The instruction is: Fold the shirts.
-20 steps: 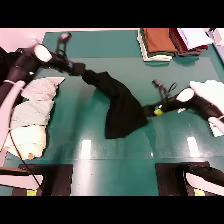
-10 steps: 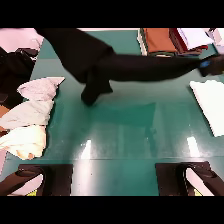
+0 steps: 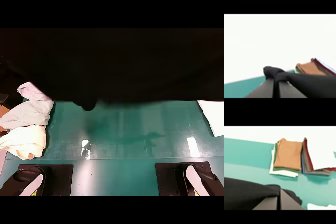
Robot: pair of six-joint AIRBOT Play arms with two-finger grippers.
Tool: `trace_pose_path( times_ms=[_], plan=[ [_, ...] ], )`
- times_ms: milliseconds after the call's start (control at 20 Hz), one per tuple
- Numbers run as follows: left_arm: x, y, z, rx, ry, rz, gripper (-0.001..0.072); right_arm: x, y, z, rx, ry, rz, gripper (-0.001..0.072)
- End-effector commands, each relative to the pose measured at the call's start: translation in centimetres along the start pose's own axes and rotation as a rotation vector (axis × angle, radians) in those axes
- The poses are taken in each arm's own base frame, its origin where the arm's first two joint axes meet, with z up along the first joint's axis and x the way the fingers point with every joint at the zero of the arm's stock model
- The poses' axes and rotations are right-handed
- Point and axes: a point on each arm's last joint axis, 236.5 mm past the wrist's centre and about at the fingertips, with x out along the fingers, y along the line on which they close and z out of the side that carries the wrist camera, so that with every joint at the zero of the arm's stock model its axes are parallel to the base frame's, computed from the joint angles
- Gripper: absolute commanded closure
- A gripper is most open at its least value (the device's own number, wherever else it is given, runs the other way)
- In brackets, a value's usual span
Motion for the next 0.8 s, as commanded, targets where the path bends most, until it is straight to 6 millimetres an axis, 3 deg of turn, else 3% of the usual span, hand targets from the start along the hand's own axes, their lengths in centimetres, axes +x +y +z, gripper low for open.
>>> trace_pose_path(
  times_ms=[0,200,300,400,500,600,750],
  plan=[
    [3.5,0.4,-6.0,-0.017,0.222,-0.016,0.0683,3.4,0.4,-2.8,0.052,0.173,0.087,0.0695],
    [12.0,2.2,-20.0,-0.087,0.603,-0.029,0.0683,11.8,-1.5,-11.5,0.139,0.556,0.070,0.0695],
    [15.9,3.1,-28.0,-0.128,0.757,-0.025,0.0682,16.1,-1.8,-17.6,0.125,0.749,0.054,0.0695],
    [19.2,4.1,-35.7,-0.162,0.878,-0.014,0.0683,20.3,-1.3,-23.6,0.121,0.890,0.067,0.0695],
    [21.6,4.9,-42.0,-0.163,0.960,-0.013,0.0682,24.2,-1.0,-27.6,0.143,0.942,0.070,0.0694],
    [23.0,5.4,-46.0,-0.175,0.996,-0.001,0.0682,27.7,-1.4,-29.6,0.180,0.935,0.048,0.0694],
    [24.4,6.2,-47.1,-0.182,0.966,0.030,0.0682,31.6,-1.7,-29.1,0.218,0.885,0.049,0.0693]
  ],
)
